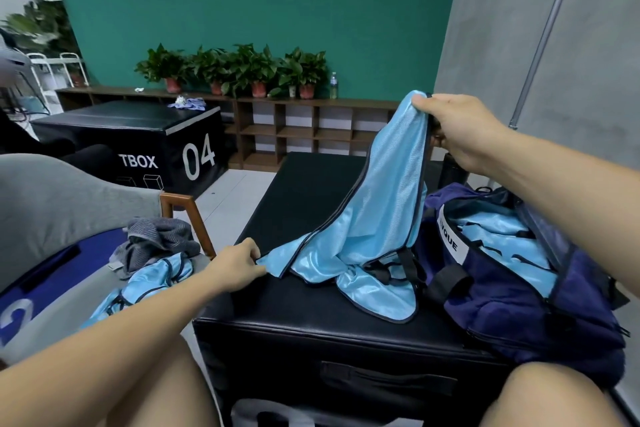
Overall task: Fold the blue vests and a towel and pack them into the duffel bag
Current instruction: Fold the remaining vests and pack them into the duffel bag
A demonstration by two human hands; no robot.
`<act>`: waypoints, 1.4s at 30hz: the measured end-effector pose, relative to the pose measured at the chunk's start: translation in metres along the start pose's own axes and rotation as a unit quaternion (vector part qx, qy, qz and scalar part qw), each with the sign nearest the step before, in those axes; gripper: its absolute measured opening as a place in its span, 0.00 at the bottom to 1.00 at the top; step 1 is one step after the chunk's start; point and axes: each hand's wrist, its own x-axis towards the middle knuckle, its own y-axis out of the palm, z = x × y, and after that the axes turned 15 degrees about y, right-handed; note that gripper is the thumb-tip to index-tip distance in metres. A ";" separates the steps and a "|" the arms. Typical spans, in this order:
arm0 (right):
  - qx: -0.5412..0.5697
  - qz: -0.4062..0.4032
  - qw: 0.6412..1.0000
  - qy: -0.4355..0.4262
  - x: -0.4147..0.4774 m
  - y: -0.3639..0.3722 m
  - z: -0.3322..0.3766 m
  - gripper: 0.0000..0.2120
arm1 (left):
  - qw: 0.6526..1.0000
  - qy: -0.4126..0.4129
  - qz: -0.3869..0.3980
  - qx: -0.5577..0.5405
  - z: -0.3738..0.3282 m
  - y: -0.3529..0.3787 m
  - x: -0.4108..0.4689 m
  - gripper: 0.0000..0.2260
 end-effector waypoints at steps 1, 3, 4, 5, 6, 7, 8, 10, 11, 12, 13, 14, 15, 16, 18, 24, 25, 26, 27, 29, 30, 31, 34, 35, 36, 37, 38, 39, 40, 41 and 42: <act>0.000 0.001 1.000 0.002 0.000 0.001 0.000 0.14 | 1.000 -0.006 -0.005 -0.001 0.001 0.001 0.002 0.11; 0.000 0.005 1.000 0.002 -0.001 0.002 -0.001 0.13 | 1.000 -0.021 -0.017 -0.013 0.001 0.002 0.009 0.09; -0.001 0.007 1.000 0.001 -0.002 0.003 -0.002 0.12 | 0.999 -0.030 -0.019 -0.018 0.001 0.002 0.011 0.09; -0.003 0.008 1.000 -0.001 -0.002 0.003 -0.002 0.12 | 0.999 -0.037 -0.018 -0.019 0.001 0.002 0.014 0.10; -0.004 0.008 1.000 -0.001 -0.002 0.003 -0.003 0.11 | 0.999 -0.043 -0.013 -0.017 0.001 0.002 0.017 0.10; -0.005 0.007 1.000 -0.001 -0.002 0.003 -0.004 0.11 | 0.999 -0.047 -0.006 -0.015 0.001 0.003 0.019 0.10; -0.007 0.006 1.000 -0.001 -0.002 0.003 -0.004 0.11 | 0.999 -0.049 0.000 -0.012 0.001 0.003 0.021 0.09; -0.011 0.010 1.000 0.002 -0.002 0.002 -0.004 0.10 | 0.999 -0.053 0.006 -0.012 -0.002 0.003 0.024 0.08; -0.011 0.012 1.000 0.004 -0.003 0.001 -0.003 0.10 | 0.998 -0.057 0.009 -0.016 -0.003 0.002 0.025 0.08; -0.012 0.014 1.000 0.004 -0.003 0.000 -0.003 0.10 | 0.998 -0.061 0.013 -0.020 -0.004 0.001 0.026 0.08; -0.013 0.015 1.000 0.004 -0.003 -0.001 -0.003 0.10 | 0.997 -0.066 0.013 -0.028 -0.004 0.000 0.028 0.08; -0.013 0.015 1.000 0.004 -0.003 -0.002 -0.003 0.10 | 0.996 -0.073 0.009 -0.042 -0.004 -0.001 0.028 0.08; -0.012 0.014 1.000 0.004 -0.004 -0.004 -0.002 0.10 | 0.995 -0.079 -0.004 -0.065 -0.005 -0.004 0.027 0.07; -0.011 0.014 1.000 0.003 -0.004 -0.005 -0.002 0.10 | 0.992 -0.082 -0.024 -0.096 -0.006 -0.007 0.027 0.06; -0.005 0.014 1.000 0.002 -0.004 -0.009 -0.001 0.10 | 0.977 -0.090 -0.068 -0.182 -0.008 -0.015 0.027 0.06; 0.009 0.007 1.000 -0.002 -0.005 -0.015 0.005 0.15 | 0.893 -0.145 -0.113 -0.412 -0.017 -0.067 0.019 0.15; 0.011 0.008 1.000 -0.004 -0.006 -0.015 0.007 0.17 | 0.875 -0.140 -0.118 -0.448 -0.022 -0.077 0.018 0.12; 0.013 0.010 1.000 -0.006 -0.007 -0.016 0.010 0.17 | 0.860 -0.132 -0.125 -0.478 -0.026 -0.087 0.017 0.08; 0.015 0.011 1.000 -0.006 -0.008 -0.017 0.012 0.19 | 0.846 -0.122 -0.130 -0.503 -0.032 -0.097 0.016 0.05; 0.015 0.009 1.000 -0.008 -0.010 -0.019 0.019 0.21 | 0.819 -0.094 -0.136 -0.549 -0.042 -0.118 0.014 0.04; 0.016 0.011 1.000 -0.011 -0.013 -0.020 0.023 0.22 | 0.806 -0.079 -0.137 -0.570 -0.047 -0.129 0.013 0.05; 0.017 0.011 1.000 -0.015 -0.014 -0.021 0.027 0.22 | 0.793 -0.066 -0.139 -0.589 -0.052 -0.140 0.011 0.06; 0.032 -0.004 0.999 -0.027 -0.019 -0.028 0.043 0.15 | 0.763 -0.016 -0.144 -0.630 -0.068 -0.174 0.006 0.08; 0.037 -0.005 0.999 -0.034 -0.020 -0.031 0.048 0.14 | 0.754 0.001 -0.149 -0.640 -0.076 -0.184 0.003 0.08; 0.040 -0.007 0.998 -0.041 -0.022 -0.034 0.054 0.14 | 0.746 0.018 -0.157 -0.647 -0.082 -0.194 0.002 0.08; 0.041 -0.012 0.998 -0.045 -0.024 -0.037 0.060 0.15 | 0.739 0.037 -0.165 -0.652 -0.089 -0.204 0.000 0.09; 0.042 -0.016 0.998 -0.048 -0.027 -0.040 0.066 0.16 | 0.733 0.056 -0.172 -0.656 -0.097 -0.214 -0.002 0.09; 0.045 -0.019 0.997 -0.052 -0.029 -0.043 0.072 0.16 | 0.728 0.076 -0.178 -0.658 -0.105 -0.224 -0.005 0.10; 0.047 -0.020 0.997 -0.057 -0.033 -0.046 0.079 0.15 | 0.727 0.095 -0.184 -0.655 -0.111 -0.234 -0.006 0.11; 0.050 -0.021 0.997 -0.060 -0.035 -0.050 0.086 0.15 | 0.729 0.114 -0.190 -0.648 -0.117 -0.244 -0.008 0.14; 0.054 -0.022 0.996 -0.066 -0.038 -0.053 0.093 0.15 | 0.735 0.132 -0.197 -0.635 -0.122 -0.254 -0.009 0.16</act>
